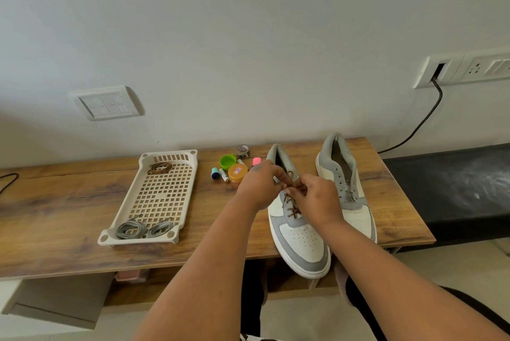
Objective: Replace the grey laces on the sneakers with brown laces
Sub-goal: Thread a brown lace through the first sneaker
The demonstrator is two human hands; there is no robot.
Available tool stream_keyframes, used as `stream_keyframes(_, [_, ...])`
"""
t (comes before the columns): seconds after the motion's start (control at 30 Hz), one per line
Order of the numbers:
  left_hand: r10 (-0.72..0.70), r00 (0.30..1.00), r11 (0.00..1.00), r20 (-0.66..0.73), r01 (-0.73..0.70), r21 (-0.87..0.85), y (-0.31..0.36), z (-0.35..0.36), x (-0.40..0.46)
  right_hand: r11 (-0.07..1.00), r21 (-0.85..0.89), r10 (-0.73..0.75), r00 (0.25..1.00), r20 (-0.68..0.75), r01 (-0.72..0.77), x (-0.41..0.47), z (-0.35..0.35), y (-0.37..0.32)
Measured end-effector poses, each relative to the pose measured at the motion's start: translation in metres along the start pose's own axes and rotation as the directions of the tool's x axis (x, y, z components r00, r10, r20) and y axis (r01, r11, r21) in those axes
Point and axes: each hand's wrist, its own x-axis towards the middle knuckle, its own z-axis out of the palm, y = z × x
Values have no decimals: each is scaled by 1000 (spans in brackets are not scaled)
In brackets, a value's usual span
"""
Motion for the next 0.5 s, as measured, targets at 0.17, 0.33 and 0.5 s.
stream_keyframes(0.17, [-24, 999, 998, -25, 23, -51, -1, -1, -2, 996, 36, -79, 996, 39, 78, 5, -6, 8])
stream_keyframes(0.33, [-13, 996, 998, -87, 7, -66, -4, 3, -4, 992, -9, -123, 983, 136, 126, 16, -14, 9])
stream_keyframes(0.5, [-16, 996, 998, -93, 10, -62, -3, 4, -5, 996, 13, -83, 949, 305, 83, 27, -26, 6])
